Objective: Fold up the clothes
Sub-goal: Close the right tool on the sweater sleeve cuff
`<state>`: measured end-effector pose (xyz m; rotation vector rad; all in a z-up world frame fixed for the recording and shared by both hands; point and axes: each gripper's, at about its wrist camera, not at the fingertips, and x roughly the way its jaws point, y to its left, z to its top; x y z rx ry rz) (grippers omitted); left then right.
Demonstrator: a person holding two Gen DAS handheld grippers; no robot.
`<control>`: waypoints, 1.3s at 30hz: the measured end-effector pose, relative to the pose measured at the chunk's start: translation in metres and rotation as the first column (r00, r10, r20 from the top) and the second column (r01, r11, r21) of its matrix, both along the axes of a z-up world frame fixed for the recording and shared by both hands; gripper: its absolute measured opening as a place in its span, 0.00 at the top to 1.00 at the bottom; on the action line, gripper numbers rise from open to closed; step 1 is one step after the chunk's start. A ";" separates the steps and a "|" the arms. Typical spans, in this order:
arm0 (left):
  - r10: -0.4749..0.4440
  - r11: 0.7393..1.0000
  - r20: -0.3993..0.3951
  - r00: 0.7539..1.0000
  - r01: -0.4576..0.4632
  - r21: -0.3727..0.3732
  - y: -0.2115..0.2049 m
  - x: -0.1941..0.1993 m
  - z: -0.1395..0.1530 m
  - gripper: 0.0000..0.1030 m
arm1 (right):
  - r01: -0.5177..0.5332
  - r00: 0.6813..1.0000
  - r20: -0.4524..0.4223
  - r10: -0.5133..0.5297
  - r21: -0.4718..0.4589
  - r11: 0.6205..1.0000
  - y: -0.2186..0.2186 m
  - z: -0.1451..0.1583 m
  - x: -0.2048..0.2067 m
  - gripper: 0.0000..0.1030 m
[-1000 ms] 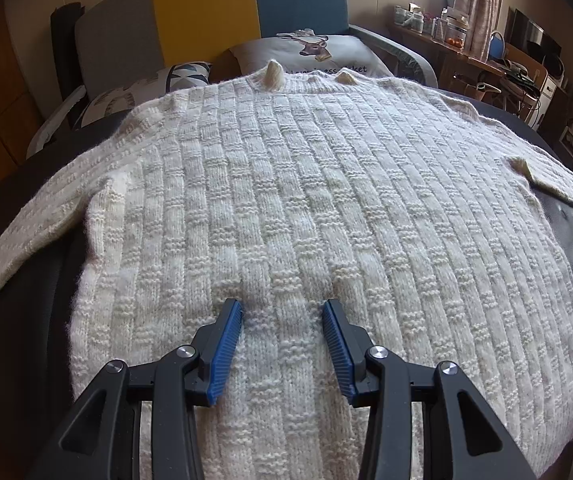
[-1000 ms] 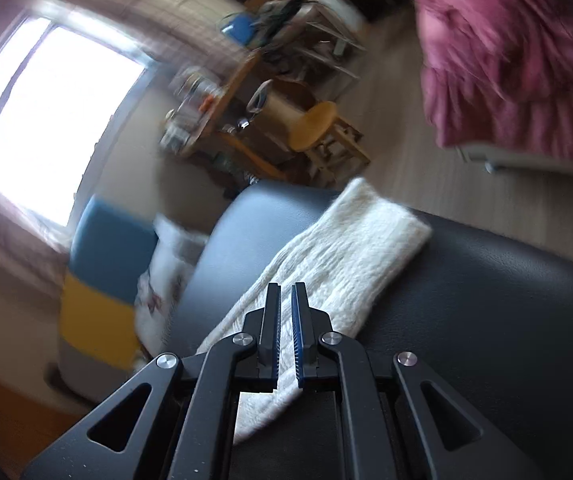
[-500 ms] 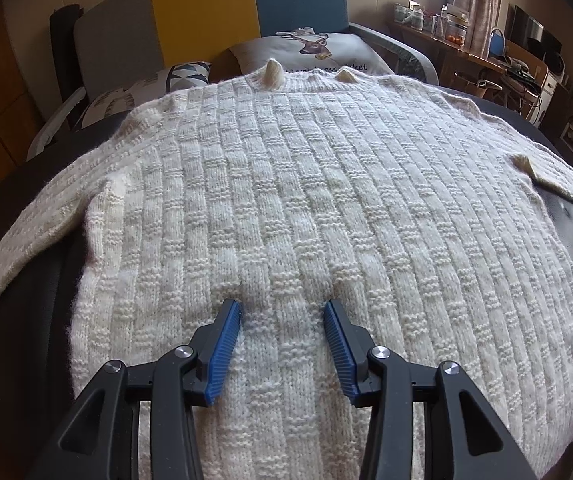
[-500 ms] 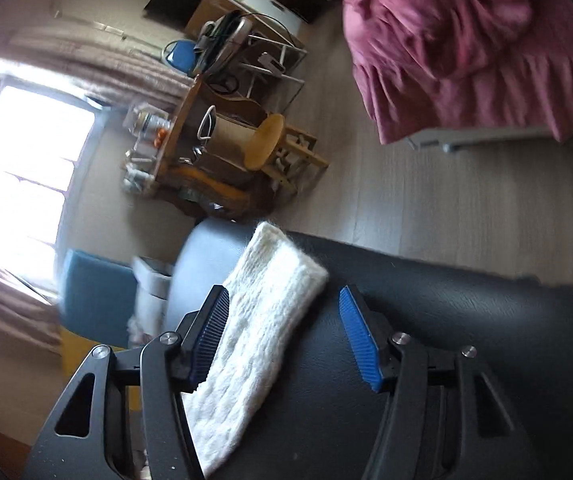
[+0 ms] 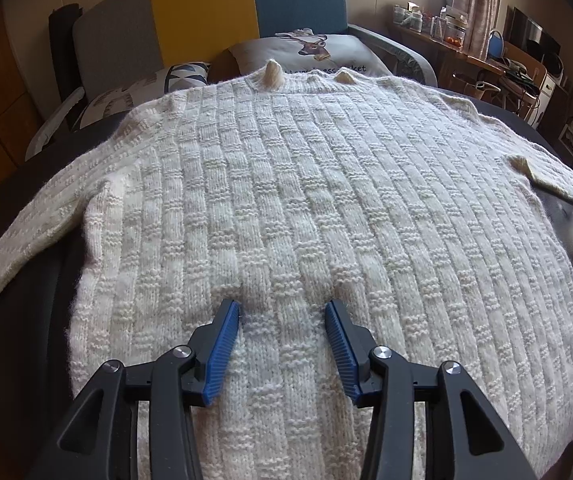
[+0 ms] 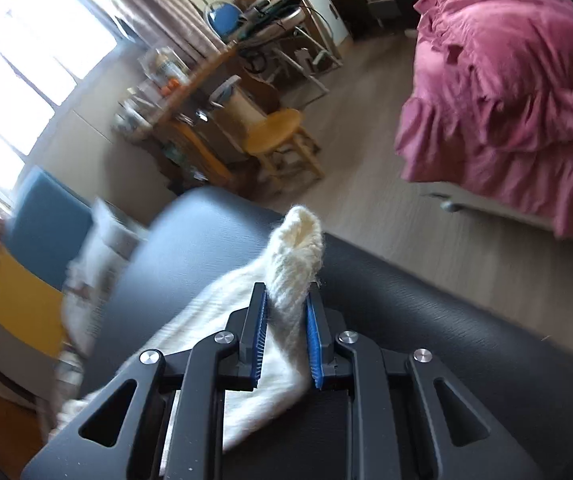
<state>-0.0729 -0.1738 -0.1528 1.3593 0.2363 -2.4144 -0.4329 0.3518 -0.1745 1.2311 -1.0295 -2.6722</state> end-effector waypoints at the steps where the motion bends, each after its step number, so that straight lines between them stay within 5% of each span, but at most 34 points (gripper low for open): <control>1: 0.001 1.000 -0.002 1.000 -0.001 0.001 0.000 0.000 0.000 0.55 | -0.020 1.000 -0.018 0.020 -0.015 1.000 -0.005 0.005 0.002 0.81; 16: -0.008 1.000 -0.142 0.990 0.007 -0.012 -0.027 -0.039 0.035 0.55 | -0.293 0.946 -0.167 0.276 -0.090 0.952 -0.116 0.073 0.030 0.81; 22: -0.014 1.000 -0.163 0.987 0.010 -0.022 -0.034 -0.033 0.039 0.55 | -0.142 0.985 -0.130 0.118 -0.192 0.971 -0.070 0.069 0.046 0.80; 25: -0.019 1.000 -0.143 0.990 0.015 -0.025 -0.034 -0.032 0.031 0.55 | -0.049 0.998 -0.058 0.037 -0.226 0.973 -0.032 0.049 0.058 0.61; 32: -0.044 0.999 -0.078 0.996 0.042 -0.034 -0.018 -0.036 0.011 0.55 | 0.067 0.996 0.081 -0.047 -0.273 0.960 0.013 -0.007 0.064 0.54; 36: -0.057 0.998 -0.051 0.997 0.055 -0.039 -0.012 -0.042 0.006 0.55 | 0.089 0.994 0.079 -0.070 -0.279 0.956 0.015 -0.022 0.052 0.50; 39: -0.053 0.998 -0.033 0.998 0.052 -0.025 -0.011 -0.045 0.002 0.55 | 0.083 0.996 0.036 -0.076 -0.280 0.956 0.012 -0.023 0.043 0.37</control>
